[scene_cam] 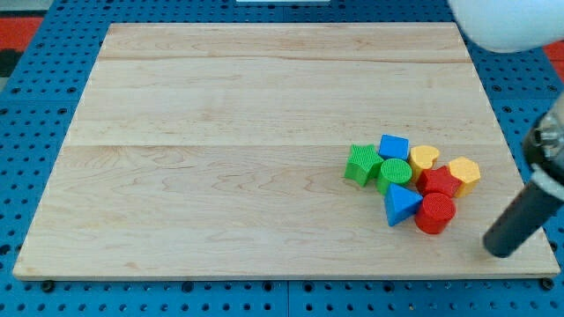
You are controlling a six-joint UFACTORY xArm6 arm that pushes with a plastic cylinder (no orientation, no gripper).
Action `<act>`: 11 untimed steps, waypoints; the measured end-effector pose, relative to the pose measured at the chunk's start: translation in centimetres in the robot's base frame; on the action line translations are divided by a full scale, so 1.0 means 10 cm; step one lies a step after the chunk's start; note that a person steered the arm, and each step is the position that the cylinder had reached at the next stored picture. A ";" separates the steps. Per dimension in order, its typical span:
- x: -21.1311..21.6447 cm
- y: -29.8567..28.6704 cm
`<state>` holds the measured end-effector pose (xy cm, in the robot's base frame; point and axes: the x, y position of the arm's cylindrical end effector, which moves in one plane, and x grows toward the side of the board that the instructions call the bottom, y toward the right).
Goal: Move the red star to the top left
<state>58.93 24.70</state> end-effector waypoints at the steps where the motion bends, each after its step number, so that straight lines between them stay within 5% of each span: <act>1: -0.04 0.12; 3: -0.15 0.37; 11: -0.78 -0.78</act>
<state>51.16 16.95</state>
